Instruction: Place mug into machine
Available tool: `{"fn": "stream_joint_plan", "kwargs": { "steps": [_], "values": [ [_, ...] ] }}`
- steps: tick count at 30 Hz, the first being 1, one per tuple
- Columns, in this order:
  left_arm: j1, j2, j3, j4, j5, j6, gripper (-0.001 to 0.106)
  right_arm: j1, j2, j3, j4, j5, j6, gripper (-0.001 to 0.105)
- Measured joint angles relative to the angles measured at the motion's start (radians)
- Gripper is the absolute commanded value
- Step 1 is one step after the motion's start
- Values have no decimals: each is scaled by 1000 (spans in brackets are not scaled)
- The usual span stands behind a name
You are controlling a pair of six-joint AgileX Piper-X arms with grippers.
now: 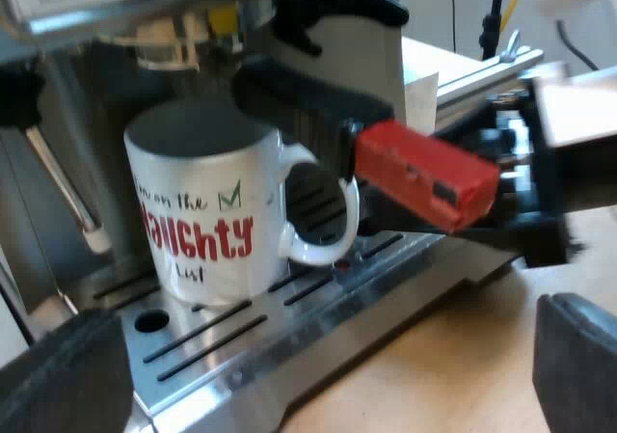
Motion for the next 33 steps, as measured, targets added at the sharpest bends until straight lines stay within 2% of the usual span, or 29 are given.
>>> {"fn": "stream_joint_plan", "kwargs": {
  "steps": [4, 6, 7, 9, 12, 14, 15, 19, 24, 26, 30, 33],
  "values": [
    [0, 0, -73, 58, -3, 0, 85, 24, -147, 38, 132, 1, 3, 39],
    [0, 0, -122, 106, -3, 0, 85, 48, -212, 40, 217, 1, 5, 33],
    [0, -2, -144, 126, -3, 0, 85, 61, -247, 40, 252, 1, 5, 29],
    [0, -2, -200, 190, -3, 0, 85, 92, -326, 40, 317, 1, 5, 12],
    [0, -2, -232, 217, -3, 0, 85, 117, -384, 40, 364, 3, 5, 0],
    [0, -2, -237, 222, -3, 0, 85, 148, -441, 40, 390, 27, 5, 0],
    [0, -2, -310, 282, -3, 0, 85, 175, -478, 40, 404, 62, 5, 0],
    [0, -4, -381, 358, -3, 0, 85, 267, -554, 40, 414, 179, 5, 0],
    [0, -4, -458, 395, -3, 0, 85, 422, -572, 17, 421, 408, 5, 0],
    [0, -4, -463, 392, -3, 0, 85, 462, -559, -3, 421, 466, 5, 0],
    [0, -4, -461, 396, -3, 0, 85, 484, -530, -38, 421, 514, 5, 0],
    [0, -4, -461, 396, -3, 0, 85, 483, -440, -116, 421, 544, 5, 0]
  ]
}}
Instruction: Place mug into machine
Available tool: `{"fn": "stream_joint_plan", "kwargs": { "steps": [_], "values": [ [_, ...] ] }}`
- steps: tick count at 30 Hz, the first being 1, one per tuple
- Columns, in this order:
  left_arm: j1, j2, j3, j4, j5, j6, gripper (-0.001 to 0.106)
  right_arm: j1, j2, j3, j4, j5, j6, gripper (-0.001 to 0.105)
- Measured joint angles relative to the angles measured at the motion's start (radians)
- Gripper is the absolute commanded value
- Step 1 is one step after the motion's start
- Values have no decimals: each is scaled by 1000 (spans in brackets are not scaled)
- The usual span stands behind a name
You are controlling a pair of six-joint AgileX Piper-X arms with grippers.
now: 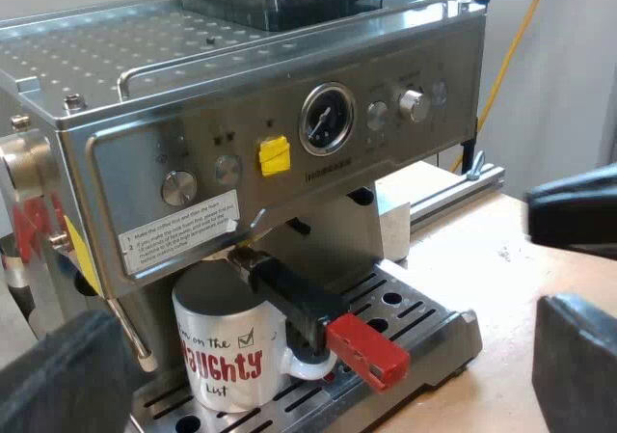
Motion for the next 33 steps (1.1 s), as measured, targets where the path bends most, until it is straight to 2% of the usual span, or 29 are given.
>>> {"fn": "stream_joint_plan", "kwargs": {
  "steps": [6, 8, 12, 21, 33],
  "values": [
    [0, 0, 0, 0, 0, 0, 85, -11, 149, -121, 0, 10, 0, 0],
    [0, 0, 0, 0, 0, 0, 85, -17, 172, -138, 0, 10, 0, 0],
    [0, 0, 0, 0, 7, 0, 85, -79, 255, -210, 0, 10, 1, 0],
    [0, 0, 0, 0, 7, 0, 85, -179, 401, -355, 0, -46, 1, 0],
    [0, 0, 0, 0, 22, 0, 85, -223, 464, -415, -8, -11, -14, 0]
  ]
}}
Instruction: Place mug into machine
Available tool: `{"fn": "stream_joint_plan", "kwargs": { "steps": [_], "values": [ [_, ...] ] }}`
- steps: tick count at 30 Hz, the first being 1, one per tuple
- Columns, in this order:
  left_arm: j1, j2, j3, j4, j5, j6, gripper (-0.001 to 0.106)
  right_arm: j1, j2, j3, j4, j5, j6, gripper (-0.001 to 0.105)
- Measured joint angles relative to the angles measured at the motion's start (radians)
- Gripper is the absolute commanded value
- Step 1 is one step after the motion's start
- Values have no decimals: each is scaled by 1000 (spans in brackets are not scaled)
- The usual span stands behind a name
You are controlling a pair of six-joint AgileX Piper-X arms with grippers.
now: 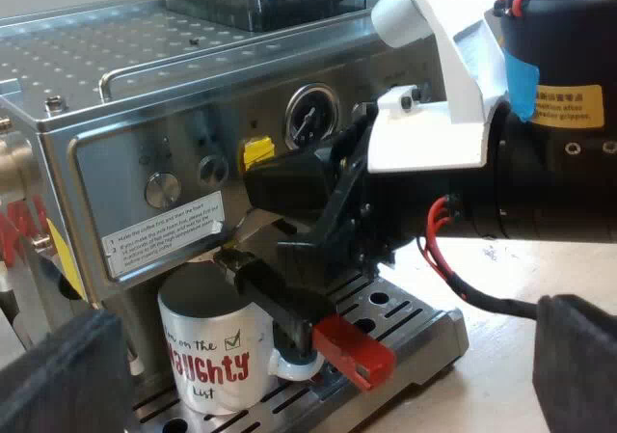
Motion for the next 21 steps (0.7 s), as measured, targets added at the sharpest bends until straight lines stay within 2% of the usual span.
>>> {"fn": "stream_joint_plan", "kwargs": {
  "steps": [3, 18, 21],
  "values": [
    [0, 0, 0, 0, 0, 0, 85, -3, 2, 1, 0, 31, -15, 0],
    [0, 0, 0, 0, 0, 0, 85, -33, 13, 1, -20, 22, -22, 0],
    [0, 0, 0, 0, 0, 0, 85, -33, 13, 1, -20, 23, -47, 0]
  ]
}}
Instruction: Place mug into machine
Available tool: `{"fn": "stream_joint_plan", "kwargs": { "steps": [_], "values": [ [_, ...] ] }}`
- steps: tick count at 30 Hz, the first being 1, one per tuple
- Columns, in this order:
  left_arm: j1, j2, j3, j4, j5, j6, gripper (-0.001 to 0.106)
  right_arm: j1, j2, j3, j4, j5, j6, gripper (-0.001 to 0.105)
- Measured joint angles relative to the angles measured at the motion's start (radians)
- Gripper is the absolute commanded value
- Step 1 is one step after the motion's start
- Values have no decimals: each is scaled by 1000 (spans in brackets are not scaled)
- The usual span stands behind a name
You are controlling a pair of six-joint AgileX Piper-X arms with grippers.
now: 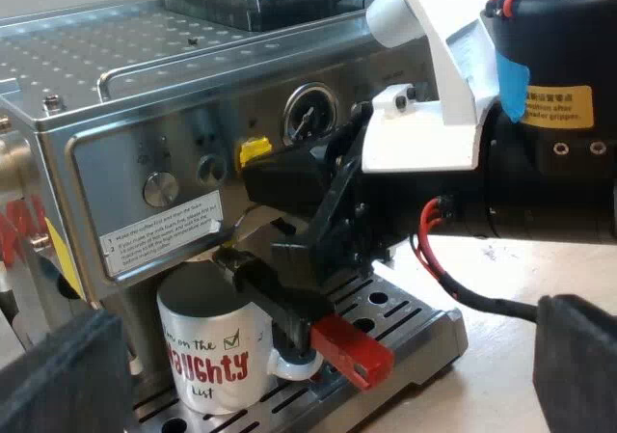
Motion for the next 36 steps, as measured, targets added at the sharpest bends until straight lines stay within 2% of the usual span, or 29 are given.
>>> {"fn": "stream_joint_plan", "kwargs": {
  "steps": [6, 11, 13, 15, 16, 17, 18, 20, 21, 25, 28, 32, 33, 36],
  "values": [
    [0, 0, 0, 0, 0, 0, 85, 29, -28, -8, 103, 23, -4, 0],
    [0, 0, 0, 0, 0, 0, 85, 100, -112, -9, 236, 57, 33, 0],
    [0, 0, 0, 0, 0, 0, 85, 132, -147, -9, 286, 33, 66, 6],
    [0, 0, 0, 0, 0, 0, 85, 147, -179, -10, 355, -35, 131, 26],
    [0, 0, 0, 0, 0, 0, 85, 148, -186, -10, 373, -53, 145, 33],
    [0, 0, 0, 0, -2, 0, 85, 148, -202, -10, 412, -88, 172, 45],
    [0, 0, 0, 0, -2, 0, 85, 148, -214, -10, 443, -106, 187, 57],
    [0, 0, 0, 0, -2, 0, 85, 148, -236, -10, 478, -121, 195, 74],
    [0, 0, 0, 0, -2, 0, 85, 148, -255, -10, 503, -133, 195, 78],
    [0, 48, -6, -44, -5, -12, 85, 140, -314, -10, 556, -147, 169, 78],
    [0, 131, -51, -76, -16, -39, 85, 114, -364, -10, 600, -165, 148, 78],
    [0, 290, -153, -87, -71, -53, 85, 12, -443, -10, 676, -229, 129, 78],
    [8, 333, -189, -85, -99, -53, 85, -36, -472, -10, 697, -251, 125, 78],
    [58, 450, -270, -95, -112, -53, 85, -151, -544, -10, 764, -268, 91, 78]
  ]
}}
